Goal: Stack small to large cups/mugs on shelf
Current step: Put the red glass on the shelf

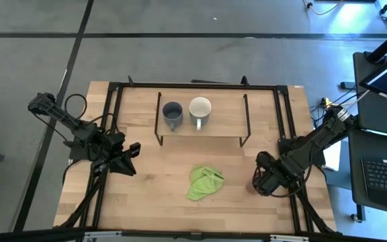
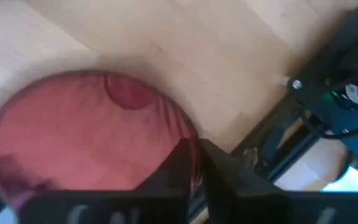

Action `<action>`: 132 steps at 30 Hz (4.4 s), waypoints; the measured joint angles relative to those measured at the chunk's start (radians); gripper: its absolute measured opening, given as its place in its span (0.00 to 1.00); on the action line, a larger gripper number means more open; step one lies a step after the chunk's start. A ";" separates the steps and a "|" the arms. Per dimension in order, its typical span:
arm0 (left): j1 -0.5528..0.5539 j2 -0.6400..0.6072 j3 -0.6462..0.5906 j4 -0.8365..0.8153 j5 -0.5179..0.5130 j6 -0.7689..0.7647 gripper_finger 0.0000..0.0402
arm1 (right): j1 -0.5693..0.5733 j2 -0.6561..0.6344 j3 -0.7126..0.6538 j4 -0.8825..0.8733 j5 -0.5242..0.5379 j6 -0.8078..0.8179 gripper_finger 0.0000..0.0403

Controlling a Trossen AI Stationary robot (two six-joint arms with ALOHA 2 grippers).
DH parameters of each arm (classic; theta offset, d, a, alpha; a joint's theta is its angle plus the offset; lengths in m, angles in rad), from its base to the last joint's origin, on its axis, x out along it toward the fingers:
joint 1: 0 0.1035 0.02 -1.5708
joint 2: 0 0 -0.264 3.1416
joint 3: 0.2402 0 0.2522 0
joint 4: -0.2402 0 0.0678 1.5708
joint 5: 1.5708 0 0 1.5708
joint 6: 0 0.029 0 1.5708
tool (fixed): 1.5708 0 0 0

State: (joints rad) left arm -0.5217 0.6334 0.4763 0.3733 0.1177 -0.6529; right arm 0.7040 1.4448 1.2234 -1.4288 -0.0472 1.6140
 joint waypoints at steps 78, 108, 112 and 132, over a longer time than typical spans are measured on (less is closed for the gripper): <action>0.000 0.000 0.000 0.000 -0.055 -0.082 0.09 | -0.997 -0.009 0.726 -0.144 0.117 -1.022 0.04; 0.000 0.000 0.000 0.001 -0.101 -0.124 0.09 | -1.061 0.028 0.592 -0.140 0.070 -1.099 0.04; 0.000 0.000 0.000 0.001 -0.101 -0.123 0.10 | -1.061 0.027 0.593 -0.140 0.070 -1.117 0.04; 0.000 0.000 0.000 0.000 -0.117 -0.097 0.10 | -1.061 -0.009 0.630 -0.141 0.080 -1.121 0.11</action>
State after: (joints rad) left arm -0.5218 0.6338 0.4763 0.3737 0.0006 -0.7498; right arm -0.3573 1.4357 1.8530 -1.5697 0.0330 0.4927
